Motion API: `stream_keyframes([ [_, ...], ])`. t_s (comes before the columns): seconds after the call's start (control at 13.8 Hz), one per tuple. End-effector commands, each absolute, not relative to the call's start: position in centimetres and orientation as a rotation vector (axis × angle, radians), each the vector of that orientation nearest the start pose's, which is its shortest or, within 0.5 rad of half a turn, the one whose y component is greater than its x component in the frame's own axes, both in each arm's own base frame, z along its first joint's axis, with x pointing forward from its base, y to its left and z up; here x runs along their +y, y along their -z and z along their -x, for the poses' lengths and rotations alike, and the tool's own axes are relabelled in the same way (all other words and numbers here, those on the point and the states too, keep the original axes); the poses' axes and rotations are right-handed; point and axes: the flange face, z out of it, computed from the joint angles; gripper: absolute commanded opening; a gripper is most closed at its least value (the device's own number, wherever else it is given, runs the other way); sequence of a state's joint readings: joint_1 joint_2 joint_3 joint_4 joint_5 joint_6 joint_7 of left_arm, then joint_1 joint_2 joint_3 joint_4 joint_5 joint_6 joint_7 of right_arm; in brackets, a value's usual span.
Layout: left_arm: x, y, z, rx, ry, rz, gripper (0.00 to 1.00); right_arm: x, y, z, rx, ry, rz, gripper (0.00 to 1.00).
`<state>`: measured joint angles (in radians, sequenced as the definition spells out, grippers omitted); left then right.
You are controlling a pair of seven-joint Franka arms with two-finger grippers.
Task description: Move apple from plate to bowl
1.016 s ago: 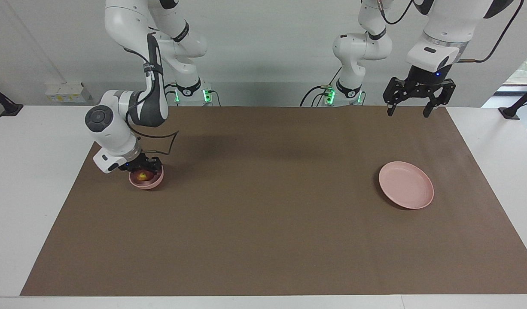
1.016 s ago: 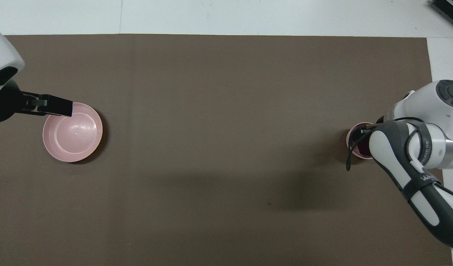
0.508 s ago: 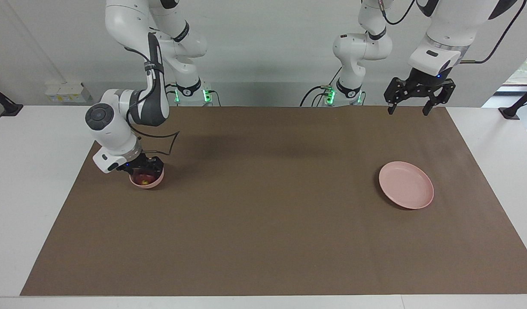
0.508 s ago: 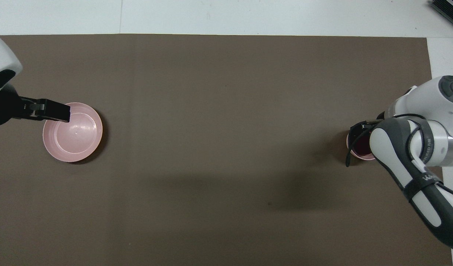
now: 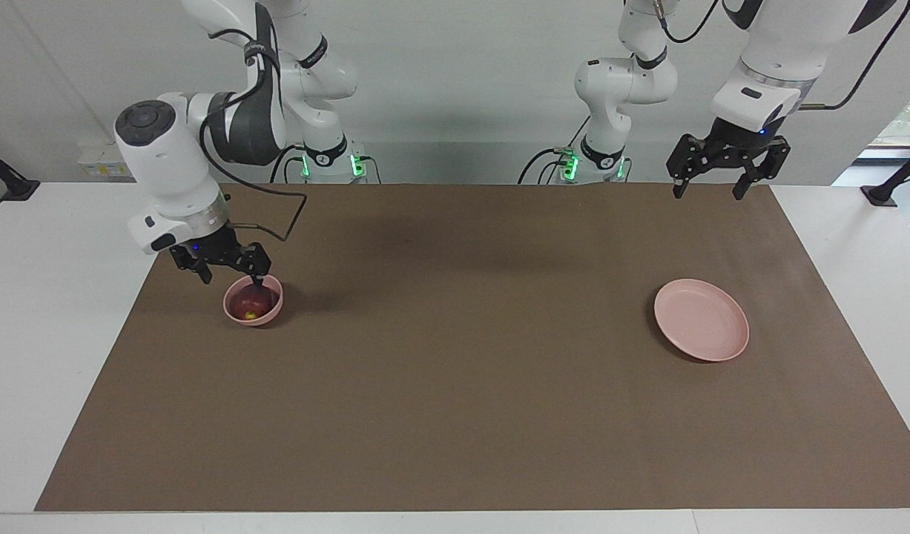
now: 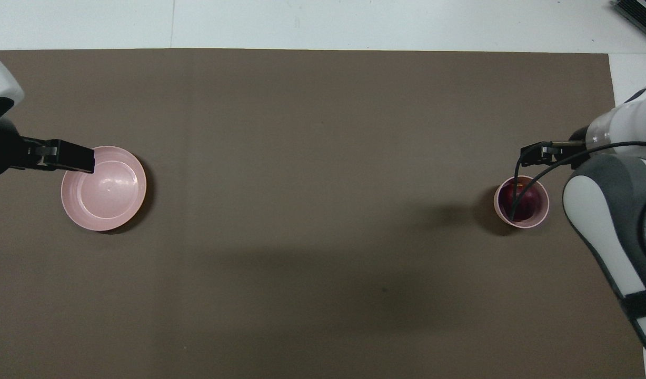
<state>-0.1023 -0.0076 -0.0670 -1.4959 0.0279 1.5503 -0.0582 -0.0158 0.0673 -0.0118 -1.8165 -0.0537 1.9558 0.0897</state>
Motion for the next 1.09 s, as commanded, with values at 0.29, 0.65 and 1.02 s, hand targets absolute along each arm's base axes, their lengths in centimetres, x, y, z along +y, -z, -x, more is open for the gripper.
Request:
stream_keyframes([
  [0.29,-5.4,-66.4,-54.0,0.063,0.081,3.126,1.00,-1.9,-64.4,-53.5,0.276,0.174,3.159,1.00],
  [0.65,-4.4,-66.4,-54.1,0.037,0.081,3.126,1.00,-4.3,-68.3,-51.2,0.328,0.156,3.159,1.00],
  [1.02,-4.4,-66.4,-54.1,0.037,0.083,3.126,1.00,-3.8,-66.7,-50.8,0.324,0.070,3.096,1.00],
])
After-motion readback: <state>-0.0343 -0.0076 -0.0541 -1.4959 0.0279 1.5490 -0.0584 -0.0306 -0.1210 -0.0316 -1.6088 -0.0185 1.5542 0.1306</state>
